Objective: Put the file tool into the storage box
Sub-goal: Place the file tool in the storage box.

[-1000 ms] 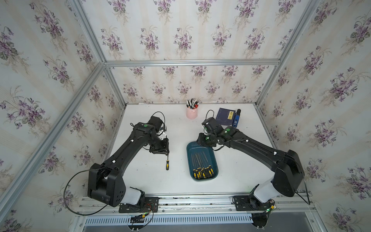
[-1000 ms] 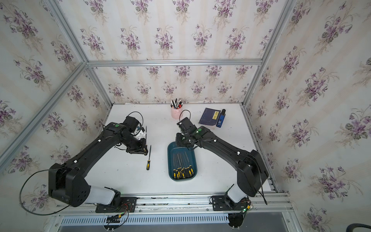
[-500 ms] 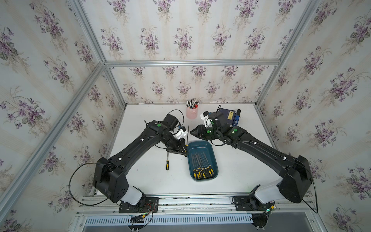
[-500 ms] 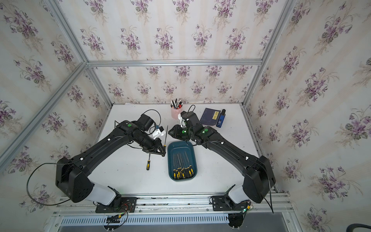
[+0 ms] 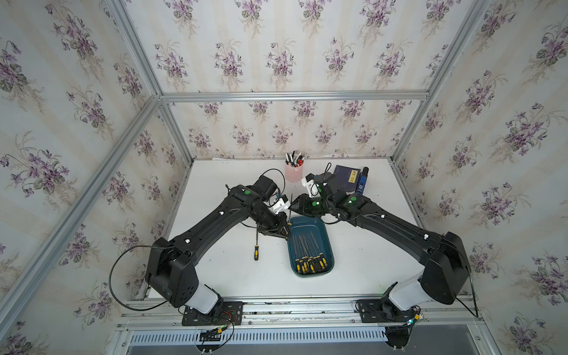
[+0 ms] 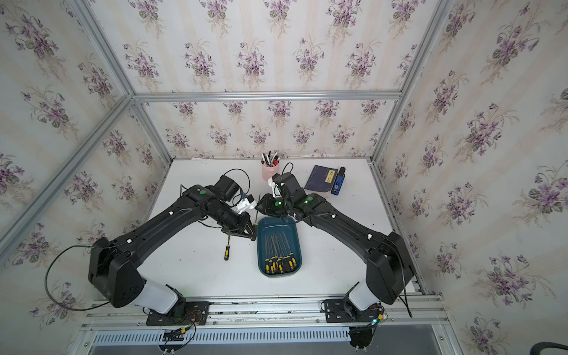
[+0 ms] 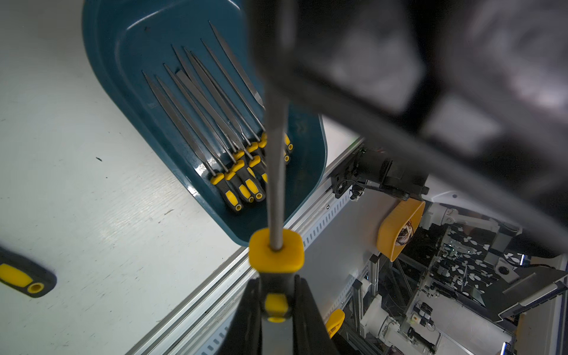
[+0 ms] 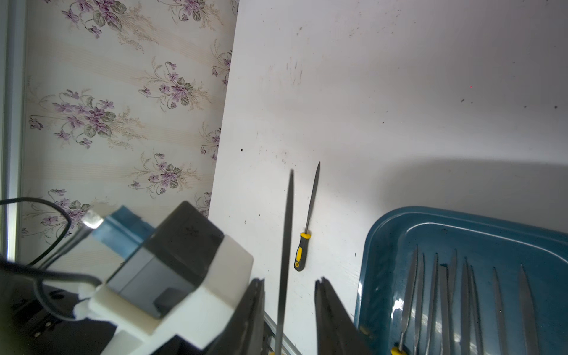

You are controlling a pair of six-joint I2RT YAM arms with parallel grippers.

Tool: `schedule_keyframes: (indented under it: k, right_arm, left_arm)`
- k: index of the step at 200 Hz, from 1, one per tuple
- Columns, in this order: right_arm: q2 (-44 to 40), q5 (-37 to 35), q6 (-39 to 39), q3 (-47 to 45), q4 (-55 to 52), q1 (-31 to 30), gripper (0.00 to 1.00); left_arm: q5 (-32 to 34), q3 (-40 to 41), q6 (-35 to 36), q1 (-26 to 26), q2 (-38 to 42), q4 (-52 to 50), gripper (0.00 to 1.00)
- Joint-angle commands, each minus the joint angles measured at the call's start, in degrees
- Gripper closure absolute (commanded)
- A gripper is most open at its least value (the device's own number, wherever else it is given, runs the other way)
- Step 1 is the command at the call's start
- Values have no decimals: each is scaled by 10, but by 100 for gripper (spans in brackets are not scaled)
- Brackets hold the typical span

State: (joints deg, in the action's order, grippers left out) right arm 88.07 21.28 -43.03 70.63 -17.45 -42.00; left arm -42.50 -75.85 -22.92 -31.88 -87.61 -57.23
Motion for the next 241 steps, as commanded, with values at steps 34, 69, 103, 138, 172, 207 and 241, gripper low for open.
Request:
schedule_keyframes:
  k: [34, 69, 103, 138, 172, 207, 241]
  right_arm:
    - [9, 4, 13, 1, 15, -1, 74]
    - [8, 11, 12, 0, 21, -1, 95]
    - [-1, 1, 19, -2, 11, -1, 100]
    - [0, -52, 49, 21, -64, -1, 100]
    - [26, -126, 103, 24, -172, -2, 100]
    - [62, -150, 120, -1, -191, -3, 100]
    - [98, -163, 124, 3, -197, -27, 100]
  left_arm:
    - [-25, 1, 3, -3, -1, 16, 97]
    - [-41, 10, -7, -3, -1, 31, 89]
    - [-44, 8, -15, -1, -7, 34, 78]
    - [-26, -2, -41, 22, 0, 34, 13]
    - [-6, 15, -69, 84, 30, 34, 0]
    - [15, 42, -61, 112, 42, 21, 0]
    - [33, 77, -63, 113, 55, 23, 0]
